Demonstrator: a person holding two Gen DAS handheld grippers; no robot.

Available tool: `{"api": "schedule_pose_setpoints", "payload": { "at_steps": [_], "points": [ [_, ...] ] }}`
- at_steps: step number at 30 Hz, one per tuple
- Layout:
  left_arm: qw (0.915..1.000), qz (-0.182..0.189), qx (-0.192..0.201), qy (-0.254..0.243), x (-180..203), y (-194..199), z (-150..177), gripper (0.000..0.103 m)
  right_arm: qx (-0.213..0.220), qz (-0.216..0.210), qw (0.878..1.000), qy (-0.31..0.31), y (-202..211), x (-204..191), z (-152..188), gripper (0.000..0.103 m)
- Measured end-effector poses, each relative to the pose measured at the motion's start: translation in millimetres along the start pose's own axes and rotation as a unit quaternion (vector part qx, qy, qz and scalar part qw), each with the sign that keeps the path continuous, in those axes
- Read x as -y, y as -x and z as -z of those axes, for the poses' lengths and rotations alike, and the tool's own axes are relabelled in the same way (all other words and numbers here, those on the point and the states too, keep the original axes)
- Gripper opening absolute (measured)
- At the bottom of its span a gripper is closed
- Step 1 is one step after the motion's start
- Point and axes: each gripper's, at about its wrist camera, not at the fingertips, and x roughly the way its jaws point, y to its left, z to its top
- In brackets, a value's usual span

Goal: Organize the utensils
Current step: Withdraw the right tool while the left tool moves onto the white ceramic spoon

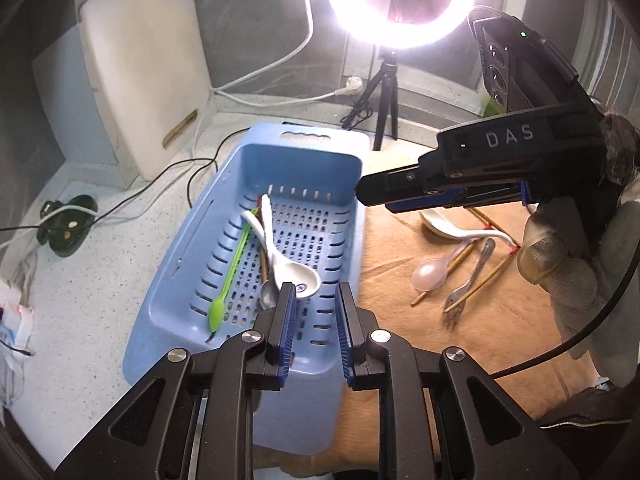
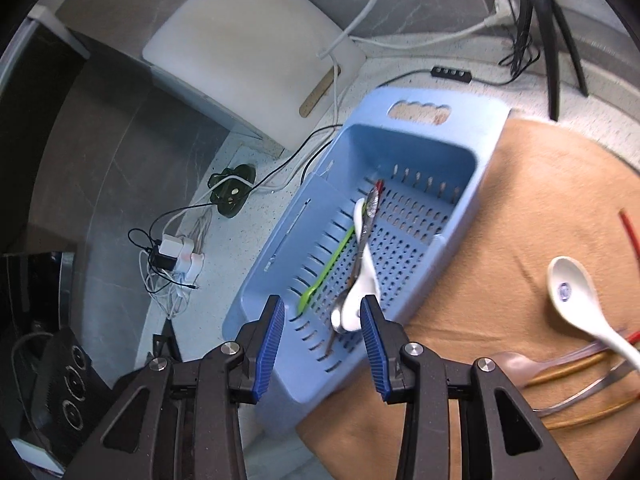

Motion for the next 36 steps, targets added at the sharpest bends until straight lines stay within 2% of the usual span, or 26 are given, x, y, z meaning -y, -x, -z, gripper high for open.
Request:
{"api": "schedule_pose_setpoints", "payload": {
  "at_steps": [4, 7, 15, 17, 19, 24, 29, 36],
  "points": [
    [0.9999, -0.003, 0.008, -0.011, 15.5, 5.4, -2.4, 0.018, 0.033, 0.014, 0.999, 0.023, 24.5, 9.0, 8.2, 0.038],
    [0.9997, -0.001, 0.012, -0.02, 28.3, 6.7, -4.9, 0.018, 0.051, 0.029, 0.997, 0.039, 40.4, 17.1, 13.5, 0.044],
    [0.999, 0.012, 0.004, -0.042, 63.0, -4.4, -9.1, 0.018, 0.088, 0.096, 0.989, 0.073, 77.8, 43.3, 30.8, 0.045],
    [0.9987, 0.018, 0.0, -0.048, 70.8, -7.8, -9.7, 0.018, 0.094, 0.113, 0.986, 0.075, 86.6, 52.4, 34.9, 0.048],
    [0.9982, 0.024, -0.005, -0.056, 80.0, -12.9, -10.2, 0.019, 0.102, 0.127, 0.984, 0.072, 95.8, 63.1, 39.3, 0.053],
    [0.9961, 0.039, -0.021, -0.077, 102.1, -26.1, -11.6, 0.02, 0.109, 0.163, 0.978, 0.07, 116.6, 84.9, 50.7, 0.053],
    [0.9936, 0.054, -0.035, -0.093, 119.4, -37.6, -12.2, 0.02, 0.098, 0.178, 0.978, 0.047, 133.1, 111.1, 59.0, 0.053],
    [0.9899, 0.074, -0.052, -0.109, 136.8, -51.9, -12.4, 0.02, 0.1, 0.184, 0.978, -0.003, 166.6, 168.2, 72.0, 0.053]
  ]
}}
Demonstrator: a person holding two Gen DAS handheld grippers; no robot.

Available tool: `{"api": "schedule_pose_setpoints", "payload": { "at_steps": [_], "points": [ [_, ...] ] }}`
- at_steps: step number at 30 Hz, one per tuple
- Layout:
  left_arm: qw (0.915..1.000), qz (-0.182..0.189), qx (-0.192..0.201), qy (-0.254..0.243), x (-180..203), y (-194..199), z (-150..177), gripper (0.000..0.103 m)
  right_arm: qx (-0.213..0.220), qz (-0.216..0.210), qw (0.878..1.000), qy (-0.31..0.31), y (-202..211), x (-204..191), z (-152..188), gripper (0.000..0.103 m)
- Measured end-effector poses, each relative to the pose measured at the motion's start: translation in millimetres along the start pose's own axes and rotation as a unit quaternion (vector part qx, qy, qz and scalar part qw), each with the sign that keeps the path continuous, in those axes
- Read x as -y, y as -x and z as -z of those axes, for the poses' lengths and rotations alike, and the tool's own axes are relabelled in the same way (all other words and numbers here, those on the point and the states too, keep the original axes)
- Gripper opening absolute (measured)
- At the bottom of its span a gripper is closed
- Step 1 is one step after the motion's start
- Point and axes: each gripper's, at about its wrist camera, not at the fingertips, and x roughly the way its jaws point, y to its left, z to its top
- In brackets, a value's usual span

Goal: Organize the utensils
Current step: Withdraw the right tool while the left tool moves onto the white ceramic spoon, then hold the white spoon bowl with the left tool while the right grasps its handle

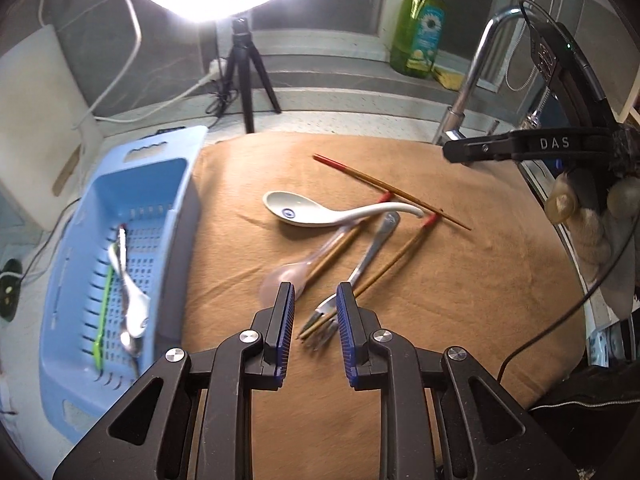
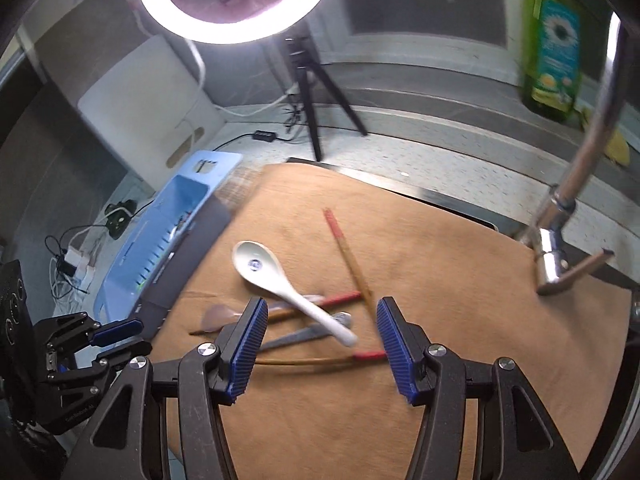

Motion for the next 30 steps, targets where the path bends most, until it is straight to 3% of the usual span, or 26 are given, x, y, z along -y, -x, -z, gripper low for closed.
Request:
{"api": "schedule_pose_setpoints", "payload": {
  "at_steps": [6, 13, 15, 22, 30],
  "points": [
    [0.9996, 0.017, -0.018, -0.016, 14.0, -15.3, -1.7, 0.02, -0.015, 0.007, 1.0, -0.004, -5.3, 30.1, -0.2, 0.053],
    [0.9988, 0.035, -0.034, -0.003, 13.2, -27.0, -4.4, 0.02, -0.051, -0.046, 0.997, -0.038, -19.8, 38.5, 1.7, 0.05],
    [0.999, 0.027, -0.035, -0.004, 8.2, -28.3, -8.8, 0.02, -0.061, -0.069, 0.995, -0.046, -23.4, 34.0, 3.5, 0.044],
    [0.9978, 0.037, -0.042, -0.037, -11.5, -42.2, -47.6, 0.02, -0.109, -0.14, 0.98, -0.088, -48.7, 11.7, 11.7, 0.039],
    [0.991, 0.085, -0.087, -0.056, -26.4, -90.2, -99.6, 0.02, -0.124, -0.133, 0.975, -0.124, -80.9, 4.2, 13.0, 0.039]
  ]
}}
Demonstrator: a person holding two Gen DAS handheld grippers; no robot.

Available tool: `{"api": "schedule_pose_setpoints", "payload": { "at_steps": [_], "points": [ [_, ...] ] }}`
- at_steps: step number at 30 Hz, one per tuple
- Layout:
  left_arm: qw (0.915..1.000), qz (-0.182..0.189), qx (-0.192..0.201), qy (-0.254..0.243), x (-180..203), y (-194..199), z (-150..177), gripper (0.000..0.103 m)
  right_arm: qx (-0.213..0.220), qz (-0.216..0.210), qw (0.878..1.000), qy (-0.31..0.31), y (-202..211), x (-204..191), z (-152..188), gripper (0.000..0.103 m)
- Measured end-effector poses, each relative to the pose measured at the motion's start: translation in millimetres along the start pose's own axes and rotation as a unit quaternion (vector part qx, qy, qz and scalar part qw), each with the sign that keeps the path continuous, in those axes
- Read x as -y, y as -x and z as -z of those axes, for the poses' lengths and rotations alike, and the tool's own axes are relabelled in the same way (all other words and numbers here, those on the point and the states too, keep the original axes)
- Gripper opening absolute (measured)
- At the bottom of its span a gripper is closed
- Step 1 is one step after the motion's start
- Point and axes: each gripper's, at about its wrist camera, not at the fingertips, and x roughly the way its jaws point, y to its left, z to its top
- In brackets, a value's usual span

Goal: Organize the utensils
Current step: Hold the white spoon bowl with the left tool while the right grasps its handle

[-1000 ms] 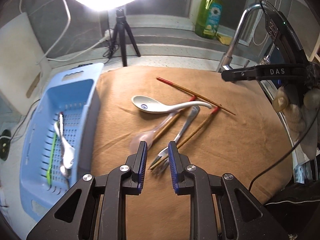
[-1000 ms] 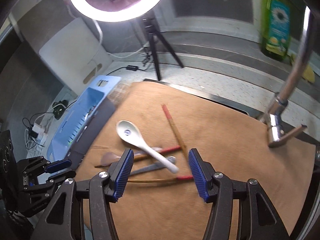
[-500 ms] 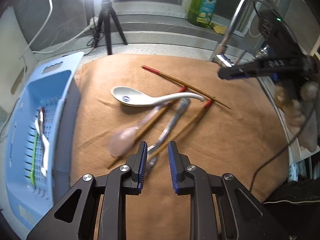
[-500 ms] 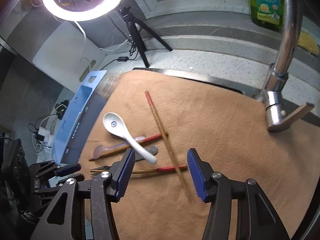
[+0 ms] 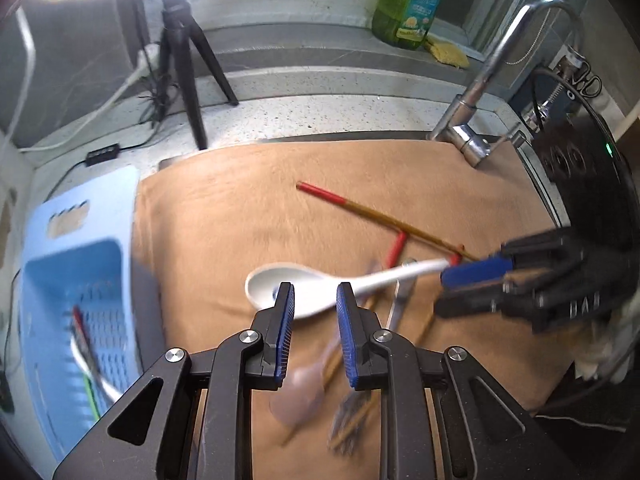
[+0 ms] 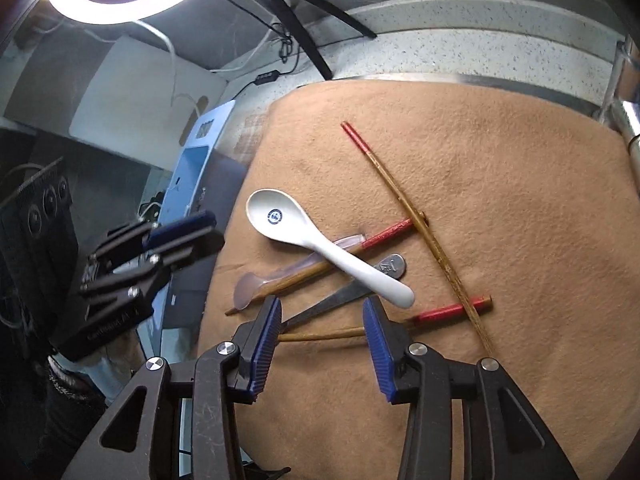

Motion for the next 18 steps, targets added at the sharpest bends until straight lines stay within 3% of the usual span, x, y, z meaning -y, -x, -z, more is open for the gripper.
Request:
{"api": "schedule_pose_setpoints", "payload": {
  "at_steps": [6, 11, 18],
  "points": [
    [0.9982, -0.007, -0.044, -0.039, -2.2, -36.0, -21.7, 0.02, 0.01, 0.003, 1.0, -0.029, -7.0, 6.6, -6.9, 0.039],
    [0.9955, 0.01, -0.081, -0.049, -8.0, -55.1, -23.5, 0.02, 0.02, 0.002, 0.999, -0.049, -9.0, 10.2, -13.3, 0.039],
    [0.9955, 0.015, -0.083, -0.043, -12.6, -51.6, -12.3, 0.02, 0.033, -0.005, 0.998, -0.061, -10.8, 10.1, -23.1, 0.039]
  ]
}}
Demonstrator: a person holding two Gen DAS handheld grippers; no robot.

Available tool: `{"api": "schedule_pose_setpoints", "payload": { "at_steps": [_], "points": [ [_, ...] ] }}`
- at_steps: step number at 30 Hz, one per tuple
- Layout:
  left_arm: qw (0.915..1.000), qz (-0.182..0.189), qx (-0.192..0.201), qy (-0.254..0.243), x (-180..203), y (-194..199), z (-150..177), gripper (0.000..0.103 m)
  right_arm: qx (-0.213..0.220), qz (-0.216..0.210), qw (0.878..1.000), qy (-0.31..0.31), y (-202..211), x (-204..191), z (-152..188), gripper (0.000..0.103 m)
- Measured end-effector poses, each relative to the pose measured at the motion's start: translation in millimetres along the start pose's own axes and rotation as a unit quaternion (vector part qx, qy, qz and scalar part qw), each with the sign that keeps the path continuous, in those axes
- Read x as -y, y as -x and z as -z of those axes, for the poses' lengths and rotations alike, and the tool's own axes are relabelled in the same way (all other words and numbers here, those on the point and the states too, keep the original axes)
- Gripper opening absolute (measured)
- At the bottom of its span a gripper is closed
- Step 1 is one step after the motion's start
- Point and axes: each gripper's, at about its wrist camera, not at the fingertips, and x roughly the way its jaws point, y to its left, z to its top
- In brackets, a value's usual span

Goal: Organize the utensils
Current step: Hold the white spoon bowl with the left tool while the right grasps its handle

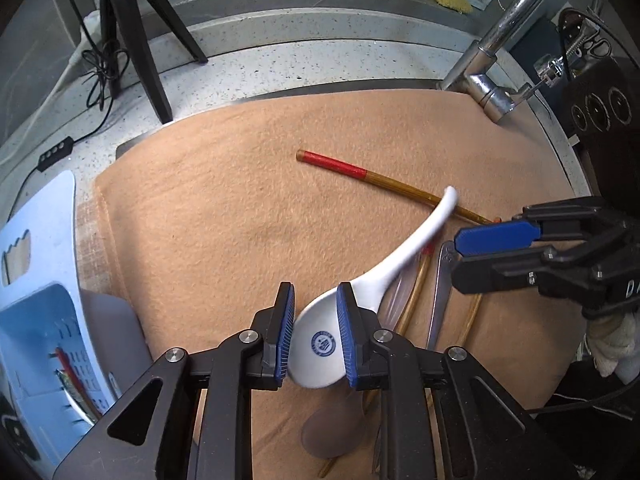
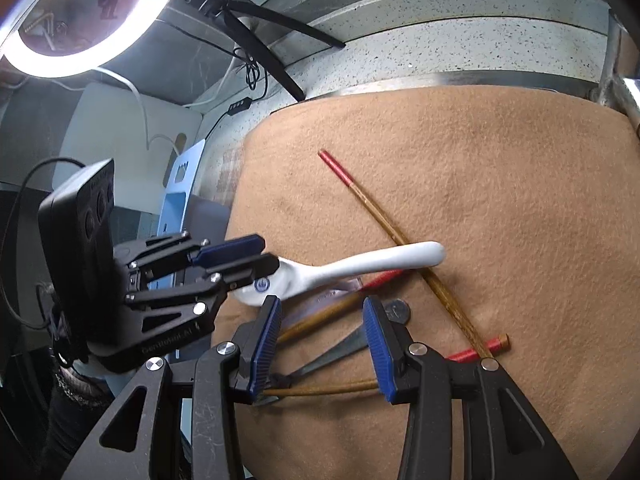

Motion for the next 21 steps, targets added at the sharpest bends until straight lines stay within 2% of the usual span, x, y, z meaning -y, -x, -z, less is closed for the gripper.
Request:
{"api": "schedule_pose_setpoints", "payload": {
  "at_steps": [4, 5, 6, 9, 14, 18, 21],
  "points": [
    [0.9999, 0.002, 0.009, 0.007, -1.6, 8.8, 6.8, 0.022, 0.003, -0.003, 1.0, -0.008, -2.1, -0.3, -7.0, 0.039],
    [0.9999, 0.003, 0.011, 0.003, -0.4, 11.9, 8.2, 0.025, 0.003, -0.003, 1.0, -0.009, -2.9, -0.5, -8.7, 0.039],
    [0.9999, -0.001, 0.014, -0.004, 0.3, 13.9, 8.4, 0.033, 0.0, -0.007, 1.0, -0.012, -2.8, 0.2, -9.2, 0.039],
    [0.9992, -0.022, 0.007, -0.032, 8.8, 18.5, 8.7, 0.049, -0.009, -0.025, 0.999, -0.027, -3.1, 2.5, -9.0, 0.039],
    [0.9964, -0.034, -0.02, -0.075, 23.2, 13.0, 9.5, 0.052, -0.015, -0.025, 0.998, -0.049, -6.5, 9.4, -8.4, 0.039],
    [0.9898, -0.062, -0.047, -0.119, 32.1, -1.1, 10.2, 0.054, -0.01, -0.017, 0.998, -0.052, -9.8, 10.0, -12.0, 0.039],
    [0.9885, -0.062, -0.053, -0.127, 31.7, -6.6, 9.6, 0.054, -0.006, -0.016, 0.998, -0.057, -12.7, 10.4, -14.7, 0.039]
  ]
}}
